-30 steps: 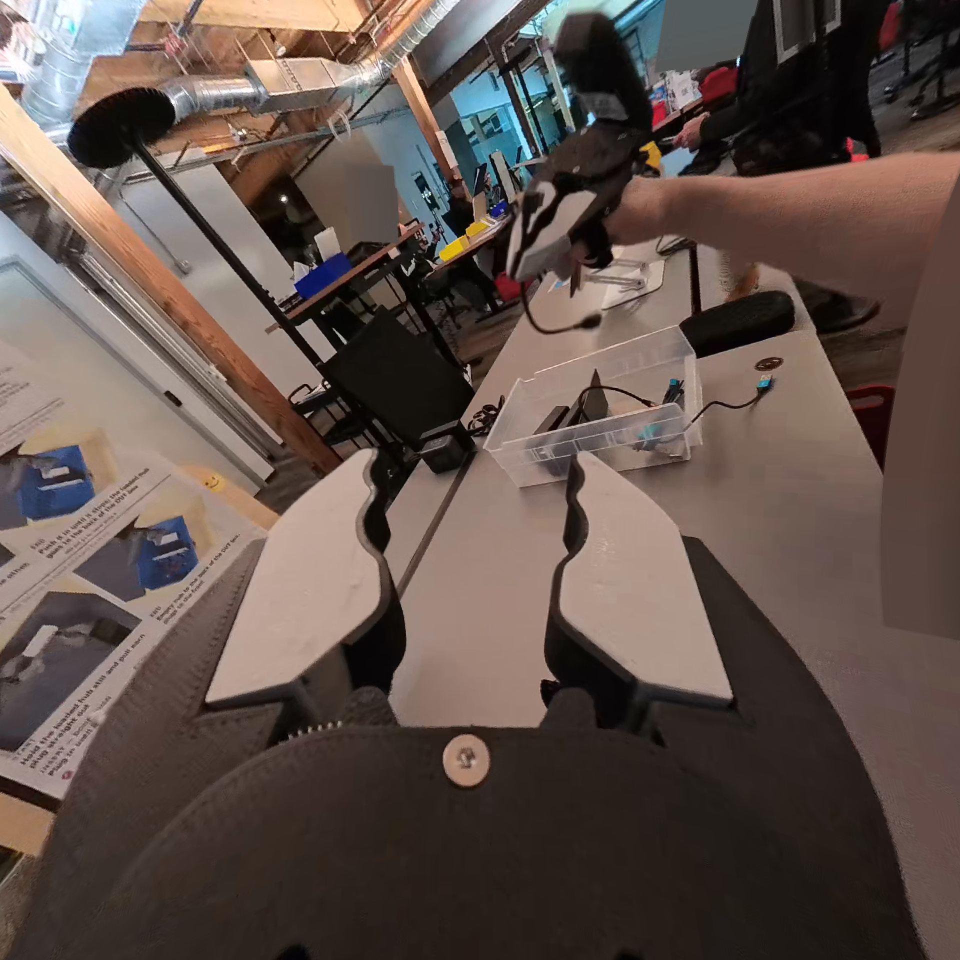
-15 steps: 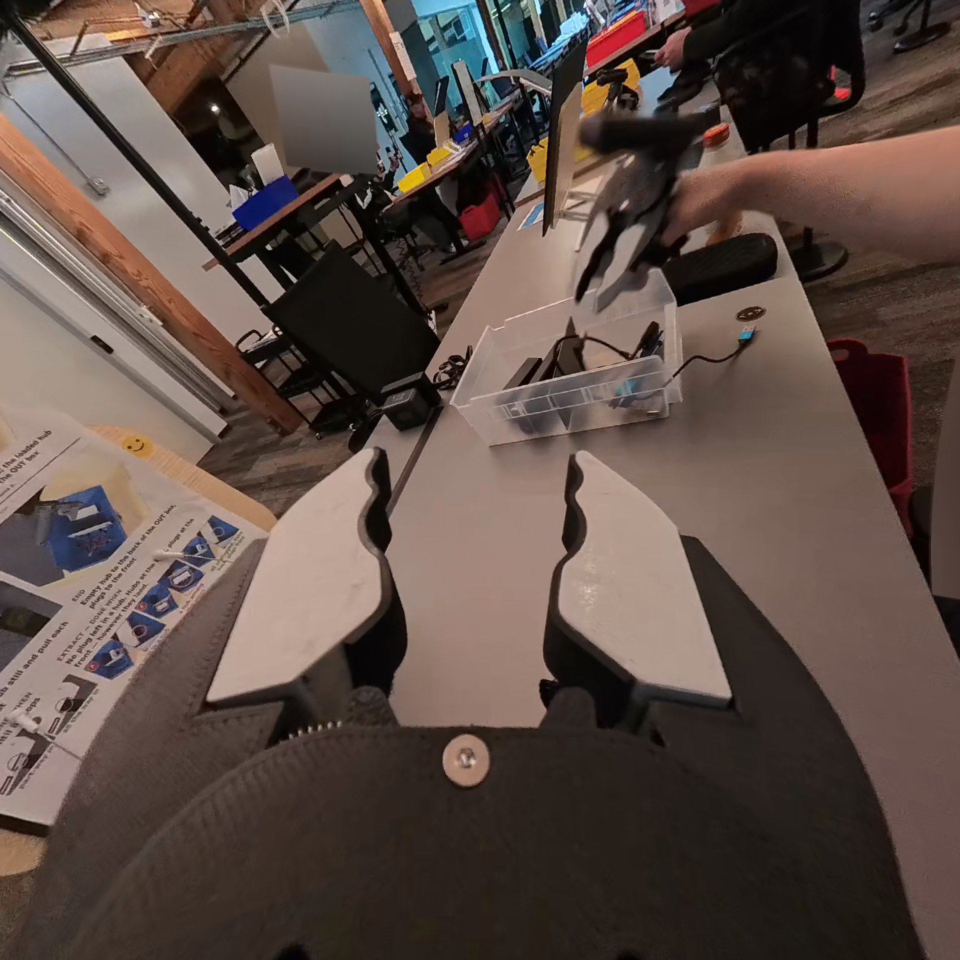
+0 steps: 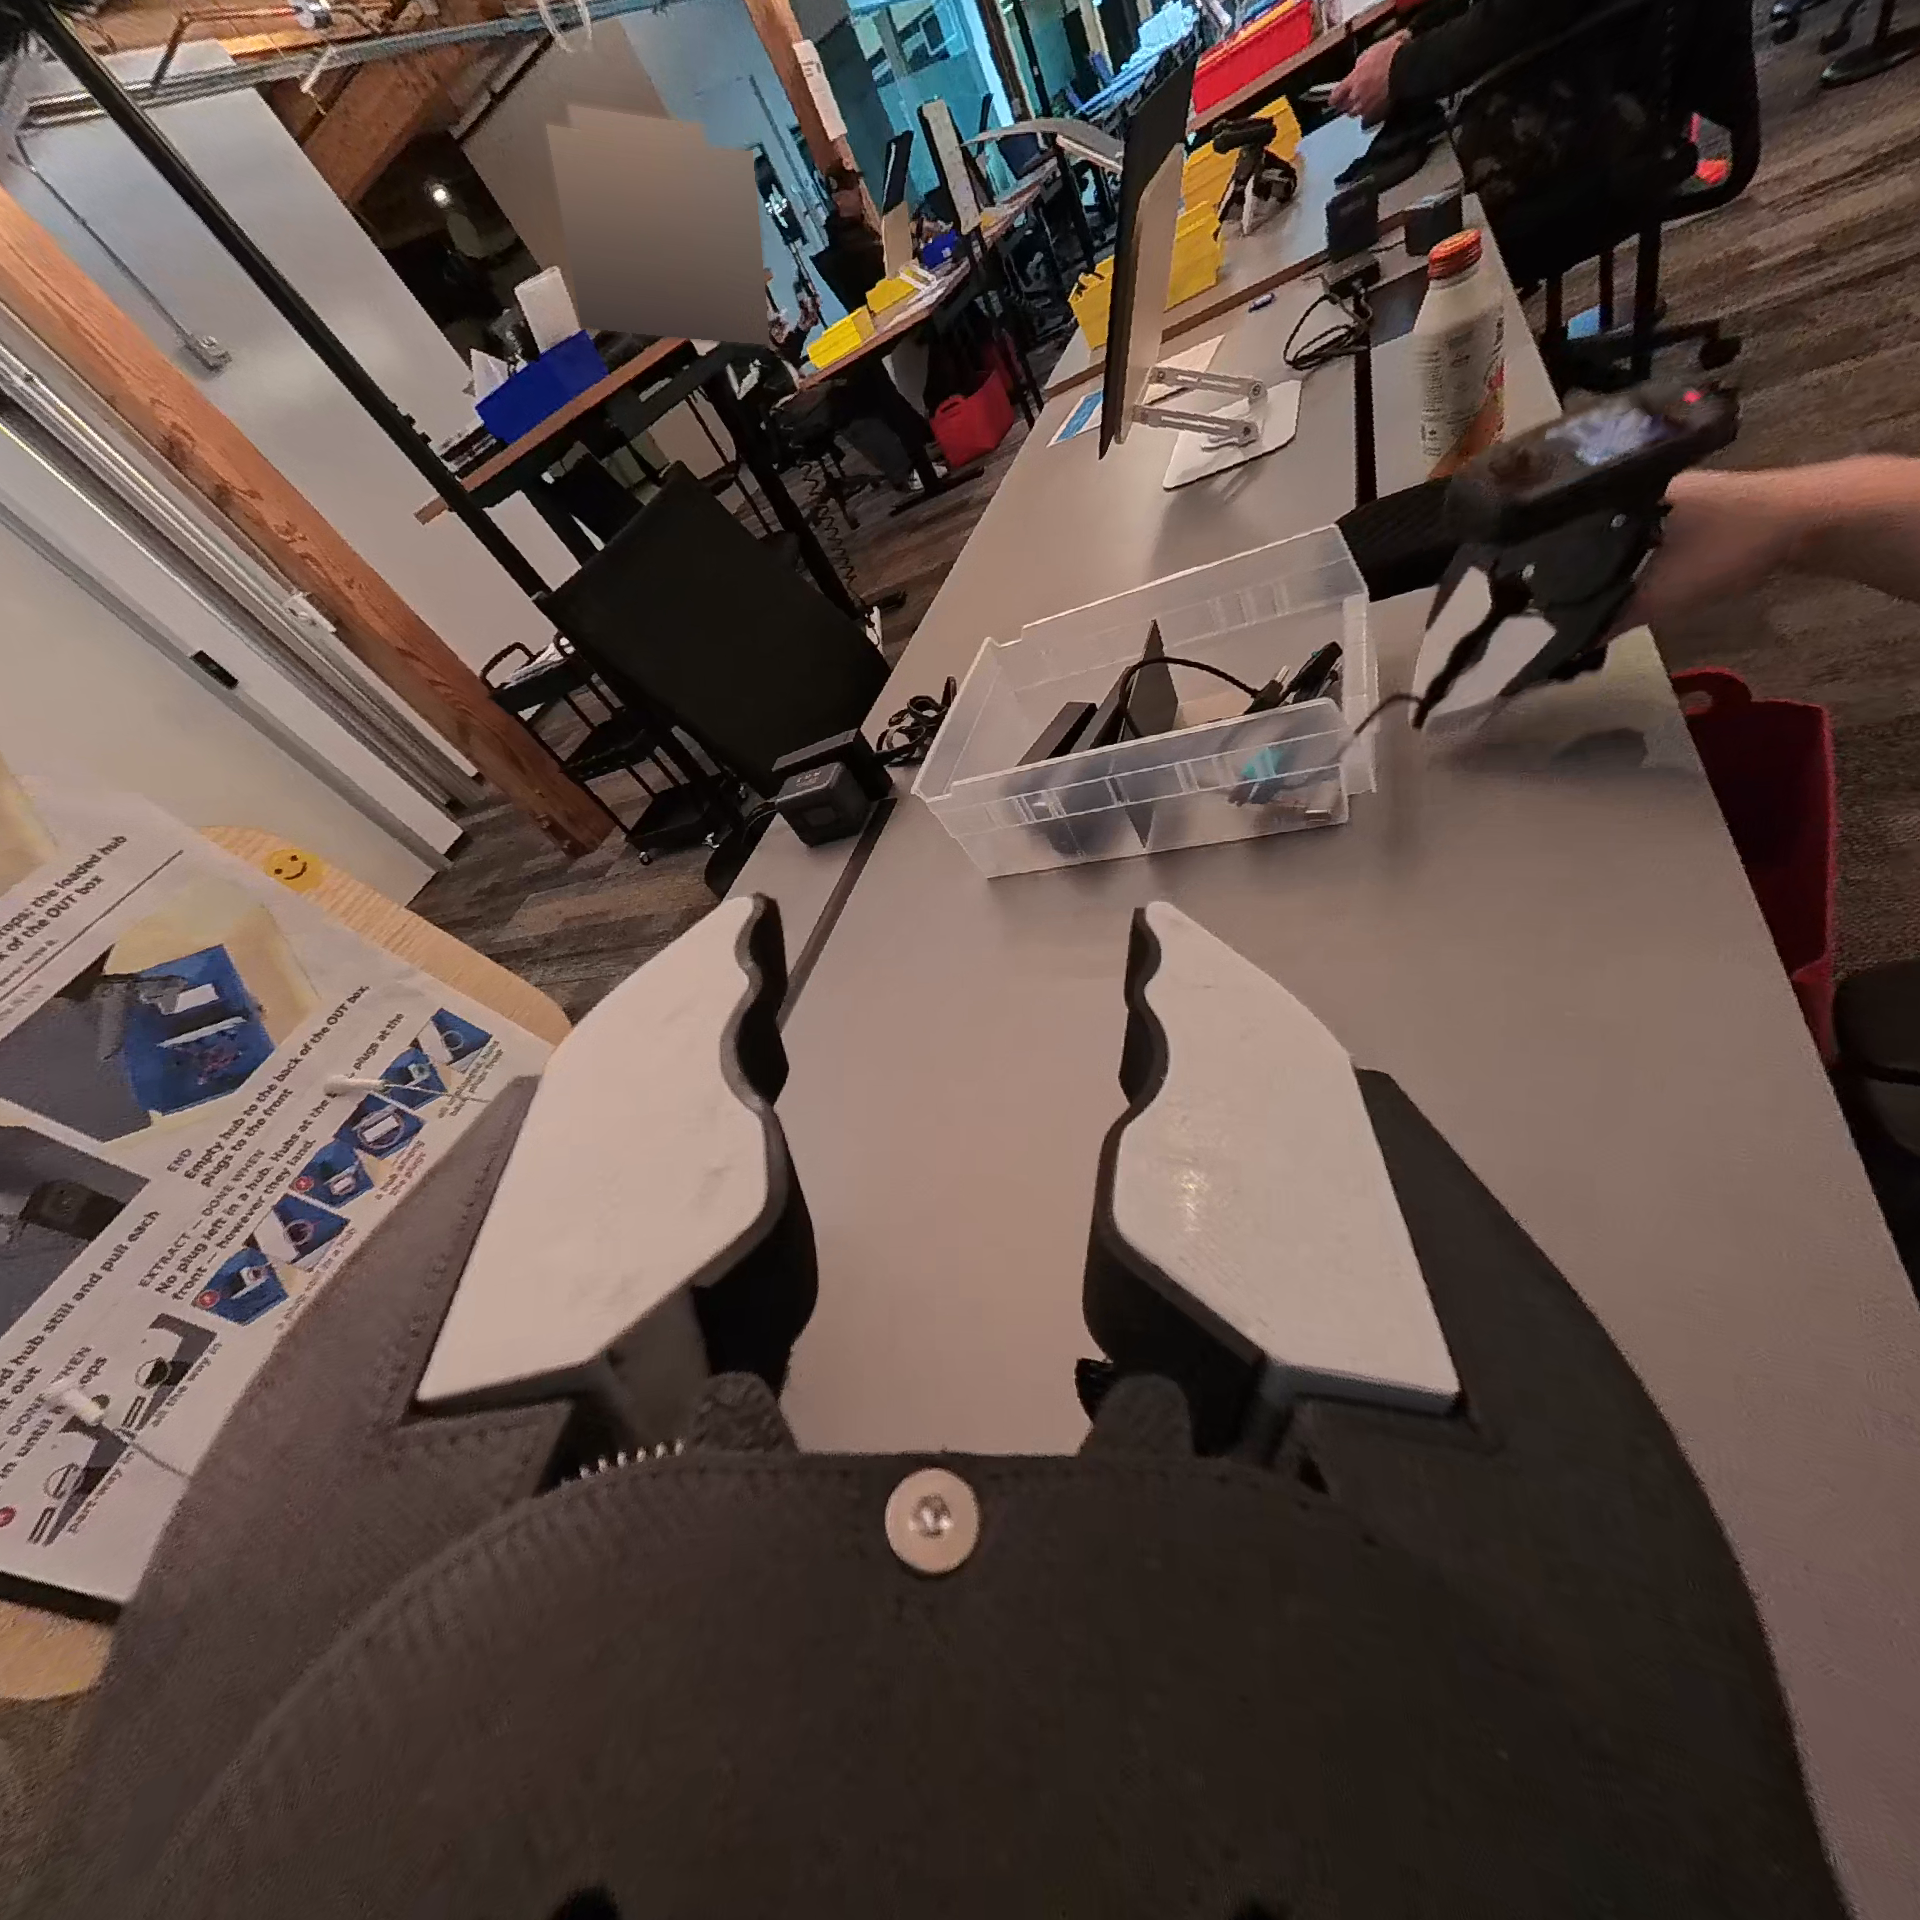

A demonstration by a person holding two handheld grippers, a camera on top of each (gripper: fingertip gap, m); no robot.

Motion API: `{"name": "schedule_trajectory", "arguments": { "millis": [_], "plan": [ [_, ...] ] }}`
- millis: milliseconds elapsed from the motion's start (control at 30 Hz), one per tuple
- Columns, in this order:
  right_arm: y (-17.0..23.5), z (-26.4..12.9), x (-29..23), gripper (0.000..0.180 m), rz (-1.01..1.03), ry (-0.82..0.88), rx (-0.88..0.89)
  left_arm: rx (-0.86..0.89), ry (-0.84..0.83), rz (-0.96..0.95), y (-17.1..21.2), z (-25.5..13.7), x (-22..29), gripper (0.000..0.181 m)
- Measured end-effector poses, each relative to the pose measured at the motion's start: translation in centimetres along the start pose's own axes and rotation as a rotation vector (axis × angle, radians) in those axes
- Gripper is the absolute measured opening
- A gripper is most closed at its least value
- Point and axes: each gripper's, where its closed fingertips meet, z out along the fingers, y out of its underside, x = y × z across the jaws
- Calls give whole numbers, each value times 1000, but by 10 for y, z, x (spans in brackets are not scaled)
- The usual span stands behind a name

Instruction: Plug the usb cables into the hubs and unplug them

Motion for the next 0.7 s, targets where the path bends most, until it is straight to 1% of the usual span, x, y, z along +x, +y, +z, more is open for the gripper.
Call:
{"name": "schedule_trajectory", "arguments": {
  "millis": [67,133,200,233,267,333,400,467,533,567,600,633,667,700],
  "plan": [
    [-25,-19,20,3,-137,101,30,-9,-12,8,1,-1,-2,61],
    [-61,-35,35,3,-348,164,92,-2,-2,9,0,1,-1,60],
    [-89,-37,46,3,-545,150,128,3,21,5,0,3,3,60],
    [-99,-33,52,3,-576,106,151,1,28,3,1,5,4,60],
    [-105,-26,56,3,-539,15,170,-6,30,3,2,7,5,60],
    [-103,-6,68,4,-344,-196,153,-25,29,9,5,9,6,61],
    [-89,16,82,4,-185,-320,77,-34,28,15,7,9,7,61],
    [-67,34,95,4,-165,-312,-25,-36,28,15,7,8,7,61],
    [-57,42,94,5,-175,-320,-76,-35,35,9,7,8,6,61],
    [-56,44,94,13,-157,-312,-93,-34,37,1,8,7,5,62],
    [-54,46,97,34,-130,-287,-120,-36,36,-6,9,7,3,62],
    [-51,44,98,38,-113,-285,-152,-40,29,-13,11,7,0,62],
    [-51,39,98,38,-117,-284,-166,-50,15,-16,14,7,-4,63],
    [-55,32,100,38,-132,-271,-148,-68,-10,-16,18,7,-10,63]
  ]
}}
